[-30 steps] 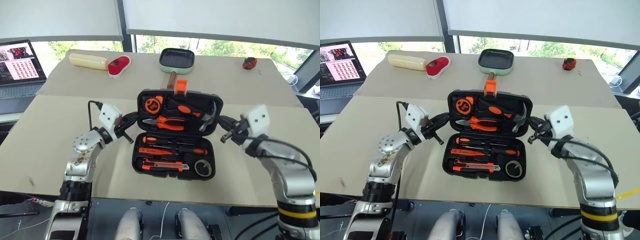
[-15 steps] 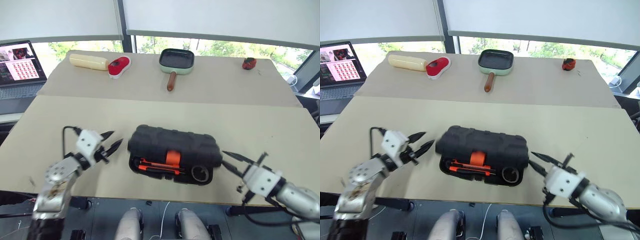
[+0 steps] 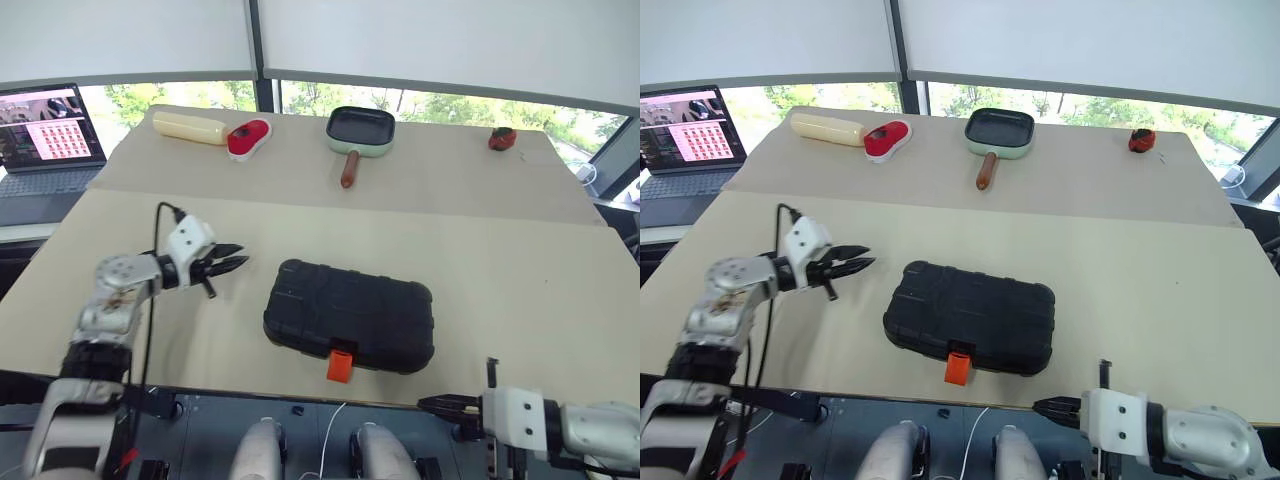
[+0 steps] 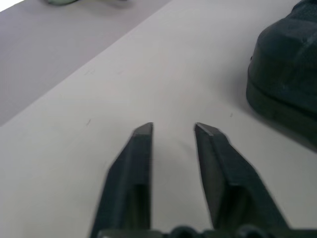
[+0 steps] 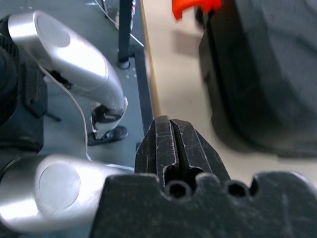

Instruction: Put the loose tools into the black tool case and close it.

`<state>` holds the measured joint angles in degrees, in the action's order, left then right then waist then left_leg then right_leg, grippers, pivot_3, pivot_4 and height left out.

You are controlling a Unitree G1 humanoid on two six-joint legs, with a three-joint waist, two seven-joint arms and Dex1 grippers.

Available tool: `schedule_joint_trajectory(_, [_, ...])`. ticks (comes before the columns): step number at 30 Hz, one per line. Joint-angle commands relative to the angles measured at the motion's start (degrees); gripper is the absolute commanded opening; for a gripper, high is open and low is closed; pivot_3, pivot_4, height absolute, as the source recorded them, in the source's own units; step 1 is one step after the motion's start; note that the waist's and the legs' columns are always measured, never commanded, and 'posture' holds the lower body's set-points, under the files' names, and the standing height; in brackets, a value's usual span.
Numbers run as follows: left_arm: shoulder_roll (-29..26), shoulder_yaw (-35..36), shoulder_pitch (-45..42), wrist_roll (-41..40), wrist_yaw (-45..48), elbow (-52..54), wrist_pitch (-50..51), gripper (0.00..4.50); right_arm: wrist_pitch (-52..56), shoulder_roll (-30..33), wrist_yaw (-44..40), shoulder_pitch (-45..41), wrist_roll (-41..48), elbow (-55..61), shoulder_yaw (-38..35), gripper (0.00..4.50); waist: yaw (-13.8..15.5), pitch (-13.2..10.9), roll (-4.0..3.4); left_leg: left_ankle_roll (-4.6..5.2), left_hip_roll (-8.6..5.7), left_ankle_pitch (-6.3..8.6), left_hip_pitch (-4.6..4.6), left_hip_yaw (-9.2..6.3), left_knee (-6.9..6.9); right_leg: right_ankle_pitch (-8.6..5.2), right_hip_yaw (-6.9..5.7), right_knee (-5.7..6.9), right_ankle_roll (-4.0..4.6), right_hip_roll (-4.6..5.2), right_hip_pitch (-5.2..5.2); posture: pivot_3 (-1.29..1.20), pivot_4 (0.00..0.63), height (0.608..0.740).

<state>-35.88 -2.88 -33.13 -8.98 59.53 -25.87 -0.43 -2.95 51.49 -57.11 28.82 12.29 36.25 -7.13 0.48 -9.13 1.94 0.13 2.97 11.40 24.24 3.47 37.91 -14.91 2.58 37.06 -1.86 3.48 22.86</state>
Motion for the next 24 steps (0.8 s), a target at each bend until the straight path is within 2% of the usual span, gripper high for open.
schedule_joint_trajectory(1, [4.28, -3.94, -7.08, 3.40, 2.29, -8.52, -7.81, 0.09, 3.27, -0.96, 1.07, -5.18, -1.24, -0.30, 4.36, 0.00, 0.14, 0.01, 0.07, 0.00, 0.00, 0.00, 0.10, -0.03, -0.01, 0.00, -0.01, 0.01, 0.00, -0.02, 0.08, 0.00, 0.150, 0.740])
schedule_joint_trajectory(5, [7.49, -8.26, -10.31, 5.93, 7.29, -12.70, -12.17, 0.09, 5.46, -1.29, 2.05, -10.05, -3.94, -1.64, 7.68, 0.00, 0.19, 0.01, 0.08, 0.01, -0.07, 0.00, 0.28, -0.05, 0.01, 0.01, -0.01, 0.02, -0.03, -0.02, 0.21, 0.00, 0.150, 0.740])
schedule_joint_trajectory(10, [6.61, -11.83, -9.06, 5.74, 16.83, -9.44, -13.45, 0.09, 10.37, -3.99, 7.92, -16.76, -7.78, -4.84, 7.56, 0.00, -0.17, 0.01, 0.08, 0.01, -0.06, 0.00, 0.35, -0.08, 0.01, 0.01, -0.01, 0.03, -0.03, -0.03, 0.29, 0.00, 0.150, 0.740])
schedule_joint_trajectory(14, [4.12, -12.39, -6.18, 3.08, 23.30, -1.84, -8.67, 0.09, 12.83, -6.44, 12.90, -22.05, -11.64, -8.99, 6.24, 0.00, -0.27, 0.01, 0.07, 0.00, -0.07, -0.01, 0.36, -0.06, 0.04, 0.03, 0.01, 0.04, -0.05, -0.01, 0.28, 0.00, 0.150, 0.740])
schedule_joint_trajectory(18, [3.36, -10.64, -4.65, 0.74, 23.49, 4.63, -2.70, 0.09, 14.32, -6.56, 13.82, -24.59, -12.59, -12.08, 5.70, 0.00, 0.06, 0.02, 0.06, 0.01, -0.06, -0.01, 0.36, -0.06, 0.04, 0.02, 0.00, 0.06, -0.05, -0.01, 0.30, 0.00, 0.150, 0.740])
schedule_joint_trajectory(21, [3.46, -8.62, -6.16, -0.40, 21.86, 6.06, 0.42, 0.09, 16.01, -5.09, 12.08, -23.31, -10.35, -10.80, 2.76, 0.00, 0.35, 0.02, 0.06, 0.01, -0.06, -0.01, 0.44, -0.10, 0.04, 0.02, -0.04, 0.06, -0.05, -0.01, 0.33, 0.00, 0.150, 0.740])
schedule_joint_trajectory(24, [4.56, -7.40, -9.35, -3.92, 22.02, 8.52, 7.88, 0.09, 19.25, -2.74, 8.55, -20.02, -6.18, -6.89, -2.29, 0.00, 0.59, 0.01, 0.07, 0.02, -0.09, -0.01, 0.50, -0.14, 0.11, 0.03, -0.05, 0.06, -0.07, 0.00, 0.31, 0.00, 0.150, 0.740])
